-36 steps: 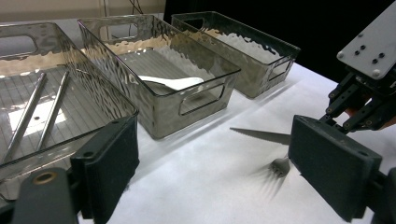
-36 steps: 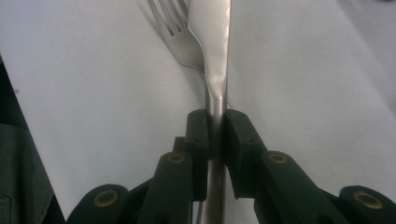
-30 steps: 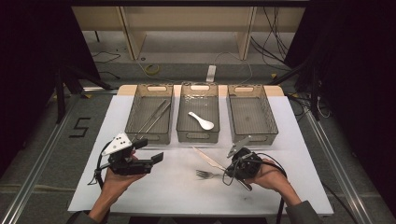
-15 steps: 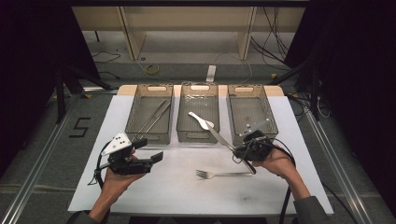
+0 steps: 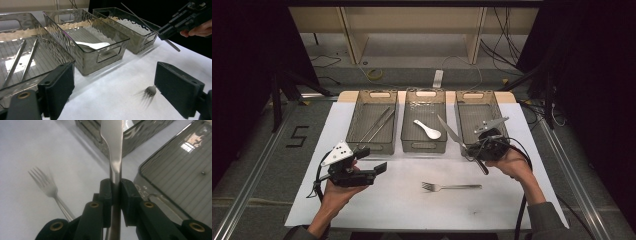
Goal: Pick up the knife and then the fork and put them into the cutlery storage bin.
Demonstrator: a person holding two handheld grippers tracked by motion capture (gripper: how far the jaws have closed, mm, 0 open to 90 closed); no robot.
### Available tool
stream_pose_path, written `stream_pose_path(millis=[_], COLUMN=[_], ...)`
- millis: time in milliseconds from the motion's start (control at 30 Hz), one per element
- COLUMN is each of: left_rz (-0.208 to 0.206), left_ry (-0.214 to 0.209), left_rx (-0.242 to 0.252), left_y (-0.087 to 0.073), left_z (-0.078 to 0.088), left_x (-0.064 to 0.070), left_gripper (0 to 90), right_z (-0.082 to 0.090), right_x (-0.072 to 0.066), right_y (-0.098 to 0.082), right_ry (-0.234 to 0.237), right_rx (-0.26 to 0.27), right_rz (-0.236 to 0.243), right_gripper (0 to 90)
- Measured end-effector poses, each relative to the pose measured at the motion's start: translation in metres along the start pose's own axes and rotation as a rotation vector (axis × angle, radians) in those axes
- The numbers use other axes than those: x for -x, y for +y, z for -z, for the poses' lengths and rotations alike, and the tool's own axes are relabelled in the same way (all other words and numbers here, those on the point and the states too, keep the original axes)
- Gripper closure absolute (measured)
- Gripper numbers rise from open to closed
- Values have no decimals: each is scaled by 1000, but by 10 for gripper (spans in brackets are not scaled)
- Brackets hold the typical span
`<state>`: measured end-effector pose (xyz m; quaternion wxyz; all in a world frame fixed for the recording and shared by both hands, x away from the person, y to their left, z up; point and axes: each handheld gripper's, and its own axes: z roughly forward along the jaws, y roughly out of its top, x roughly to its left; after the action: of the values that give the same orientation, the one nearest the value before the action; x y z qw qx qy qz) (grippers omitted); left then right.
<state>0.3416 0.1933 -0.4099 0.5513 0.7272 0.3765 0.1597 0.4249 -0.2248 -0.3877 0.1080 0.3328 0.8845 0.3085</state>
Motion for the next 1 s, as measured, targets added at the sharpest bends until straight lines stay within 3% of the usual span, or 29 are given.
stream_pose_path(millis=[133, 333, 767, 1000], left_rz=[25, 20, 31, 31], left_ry=[-9, 1, -3, 2], left_rx=[14, 25, 26, 21], left_y=[1, 1, 1, 1], left_z=[0, 1, -1, -1], left_x=[-2, -2, -2, -2], left_gripper=[155, 155, 155, 155], right_z=[3, 4, 8, 5], right_x=[5, 15, 43, 60], right_y=[4, 11, 41, 46], right_ry=[-8, -25, -71, -100], right_rx=[12, 24, 50, 41], right_rz=[5, -9, -81, -125], right_gripper=[807, 807, 807, 807])
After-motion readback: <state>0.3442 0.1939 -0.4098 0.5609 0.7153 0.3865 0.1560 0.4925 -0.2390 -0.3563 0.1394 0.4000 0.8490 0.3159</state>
